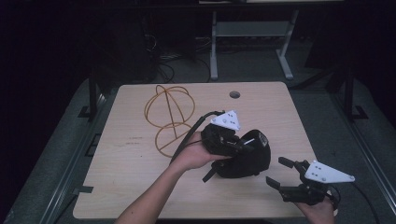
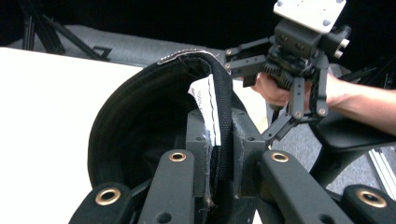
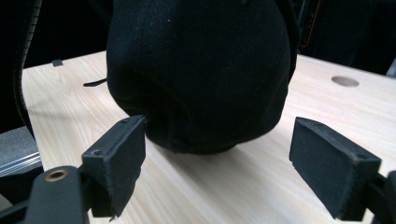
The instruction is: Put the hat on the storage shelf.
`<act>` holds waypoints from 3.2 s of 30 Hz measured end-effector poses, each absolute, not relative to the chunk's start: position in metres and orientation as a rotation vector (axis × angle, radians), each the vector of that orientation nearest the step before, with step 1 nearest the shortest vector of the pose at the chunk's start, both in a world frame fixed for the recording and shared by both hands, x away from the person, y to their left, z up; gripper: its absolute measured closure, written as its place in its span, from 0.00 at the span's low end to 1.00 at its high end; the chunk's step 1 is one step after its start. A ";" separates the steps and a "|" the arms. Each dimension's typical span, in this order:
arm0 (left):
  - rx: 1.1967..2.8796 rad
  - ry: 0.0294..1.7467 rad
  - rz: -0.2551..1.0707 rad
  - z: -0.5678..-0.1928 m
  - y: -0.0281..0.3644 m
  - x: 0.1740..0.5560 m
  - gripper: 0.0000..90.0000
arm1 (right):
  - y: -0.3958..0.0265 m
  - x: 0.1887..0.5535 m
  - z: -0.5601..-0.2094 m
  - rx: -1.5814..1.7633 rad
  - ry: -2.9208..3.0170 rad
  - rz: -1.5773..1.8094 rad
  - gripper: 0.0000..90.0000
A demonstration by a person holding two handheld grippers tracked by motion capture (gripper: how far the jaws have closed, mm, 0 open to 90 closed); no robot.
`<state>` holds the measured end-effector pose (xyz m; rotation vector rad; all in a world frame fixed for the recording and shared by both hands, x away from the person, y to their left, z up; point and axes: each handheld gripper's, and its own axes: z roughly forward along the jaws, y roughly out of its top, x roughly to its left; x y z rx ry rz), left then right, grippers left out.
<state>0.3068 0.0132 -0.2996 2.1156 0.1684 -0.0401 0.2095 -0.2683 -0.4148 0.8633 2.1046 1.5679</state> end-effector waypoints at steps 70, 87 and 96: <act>2.121 0.286 0.089 -0.293 0.110 0.291 0.64 | -0.286 0.260 -0.344 0.952 2.275 1.657 0.97; 2.149 0.323 0.135 -0.320 0.134 0.281 0.62 | -0.291 0.272 -0.322 0.942 2.258 1.635 0.97; 2.161 0.347 0.150 -0.345 0.148 0.277 0.56 | -0.288 0.283 -0.305 0.932 2.262 1.613 0.97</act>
